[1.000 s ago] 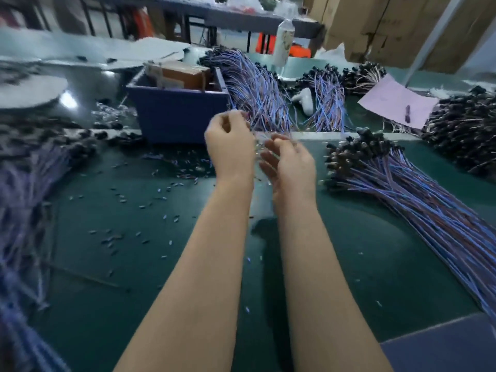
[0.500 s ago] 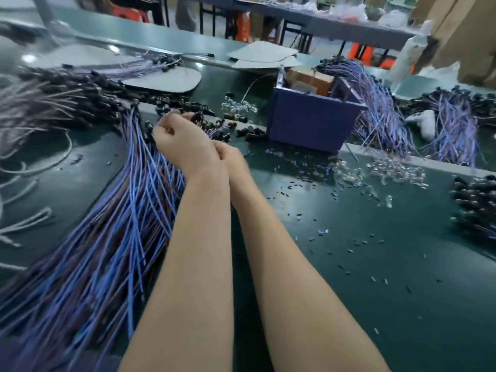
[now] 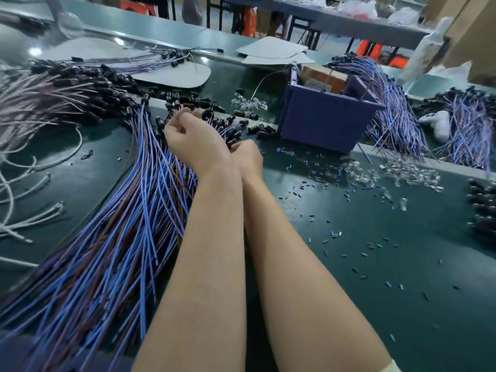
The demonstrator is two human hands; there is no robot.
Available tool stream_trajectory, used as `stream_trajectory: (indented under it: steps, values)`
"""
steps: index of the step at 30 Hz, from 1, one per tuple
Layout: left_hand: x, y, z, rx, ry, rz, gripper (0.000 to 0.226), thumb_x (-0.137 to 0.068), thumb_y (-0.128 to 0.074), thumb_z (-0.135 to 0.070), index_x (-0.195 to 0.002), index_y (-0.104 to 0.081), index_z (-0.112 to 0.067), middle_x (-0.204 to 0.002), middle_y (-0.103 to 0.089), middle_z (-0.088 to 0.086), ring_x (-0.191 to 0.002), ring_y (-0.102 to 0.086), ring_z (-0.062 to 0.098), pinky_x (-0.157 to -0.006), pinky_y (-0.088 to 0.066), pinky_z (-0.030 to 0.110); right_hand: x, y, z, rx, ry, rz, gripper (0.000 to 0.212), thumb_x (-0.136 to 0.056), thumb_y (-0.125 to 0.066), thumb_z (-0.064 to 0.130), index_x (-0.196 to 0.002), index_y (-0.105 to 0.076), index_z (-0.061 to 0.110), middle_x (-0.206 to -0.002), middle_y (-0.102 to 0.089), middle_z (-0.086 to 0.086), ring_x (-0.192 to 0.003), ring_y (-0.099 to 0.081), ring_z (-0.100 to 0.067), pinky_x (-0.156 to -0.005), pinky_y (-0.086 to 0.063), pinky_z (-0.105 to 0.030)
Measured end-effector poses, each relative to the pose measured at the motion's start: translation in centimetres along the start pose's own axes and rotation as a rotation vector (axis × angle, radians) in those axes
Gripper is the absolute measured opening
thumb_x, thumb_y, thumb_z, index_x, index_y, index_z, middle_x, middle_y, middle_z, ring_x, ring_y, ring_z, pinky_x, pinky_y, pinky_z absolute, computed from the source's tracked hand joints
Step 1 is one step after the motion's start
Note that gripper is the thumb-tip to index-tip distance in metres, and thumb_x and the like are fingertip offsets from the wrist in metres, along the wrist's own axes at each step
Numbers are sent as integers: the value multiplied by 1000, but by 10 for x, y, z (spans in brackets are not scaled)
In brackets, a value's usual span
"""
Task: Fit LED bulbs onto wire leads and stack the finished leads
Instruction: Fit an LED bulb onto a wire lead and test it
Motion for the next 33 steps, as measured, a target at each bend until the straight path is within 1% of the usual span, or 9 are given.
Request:
stream_trajectory:
  steps: [2, 4, 7, 9, 11, 14, 23, 29, 33]
  values:
    - [2, -1, 0, 0, 3, 7, 17, -93, -35, -3, -90, -51, -9, -80, -56, 2, -78, -51, 17, -70, -38, 29, -1, 6, -12, 14, -115, 78, 27, -83, -55, -2, -59, -46, 7, -53, -32, -14, -55, -22, -19, -55, -21, -30]
    - [4, -3, -1, 0, -16, 10, 17, -93, -34, -2, -90, -50, -9, -75, -55, 0, -76, -50, 17, -69, -38, 29, -5, 12, -16, -87, -177, 95, 16, -86, -50, -8, -81, -65, -4, -62, -44, -30, -55, -32, -18, -52, -28, -28]
    - [9, -5, -7, -102, -123, 38, 14, -94, -36, -3, -92, -49, -9, -78, -53, -2, -68, -49, 10, -61, -40, 16, 0, 18, -3, -292, -86, 192, 19, -95, -46, 0, -102, -63, 5, -70, -54, -10, -48, -43, -9, -46, -39, -19]
    - [11, -12, -6, -317, -202, 144, 13, -94, -40, -9, -98, -52, -12, -91, -58, -1, -81, -55, 10, -71, -47, 13, 4, 31, 5, -316, 32, 218, 18, -96, -47, 3, -100, -63, 10, -71, -56, -6, -51, -48, -11, -48, -45, -19]
    - [13, -25, 6, -698, -233, 323, 23, -94, -42, -20, -105, -60, -12, -109, -63, 7, -104, -58, 22, -95, -48, 34, 7, 42, 9, -353, 81, 229, 19, -93, -48, 1, -96, -64, 11, -75, -61, -7, -58, -55, -15, -54, -51, -21]
    - [21, -33, 21, -1109, -245, 460, 28, -96, -38, -30, -96, -62, -15, -101, -66, 5, -109, -55, 25, -105, -36, 45, 13, 54, 8, -321, 102, 234, 21, -89, -48, -5, -100, -63, 4, -67, -61, -4, -54, -57, -8, -53, -53, -19]
    - [28, -33, 29, -1251, -401, 451, 19, -96, -48, -25, -103, -64, -21, -109, -63, -3, -95, -52, 17, -100, -32, 45, 3, 54, -16, -92, 4, 147, 13, -88, -53, 4, -79, -63, 5, -58, -56, 0, -51, -48, -9, -48, -39, -20]
    - [24, -33, 35, -1270, -330, 504, 23, -96, -47, -26, -107, -64, -16, -108, -66, 4, -101, -59, 23, -96, -44, 39, -2, 47, -28, -601, -272, 85, 20, -97, -52, 22, -80, -55, 12, -62, -54, -2, -51, -47, -10, -50, -42, -22]
    - [25, -34, 40, -1338, -294, 576, 18, -96, -46, -24, -101, -62, -17, -96, -63, 2, -90, -55, 22, -96, -44, 40, -9, 56, -24, -275, -82, -25, 17, -96, -53, 24, -89, -63, 11, -70, -57, -3, -56, -50, -12, -55, -45, -28]
Point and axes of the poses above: each hand's wrist, its own x-axis away from the middle knuckle, its own y-axis out of the back of the hand, z = x × y, the point moved 6 cm from there along -x, towards the middle knuckle
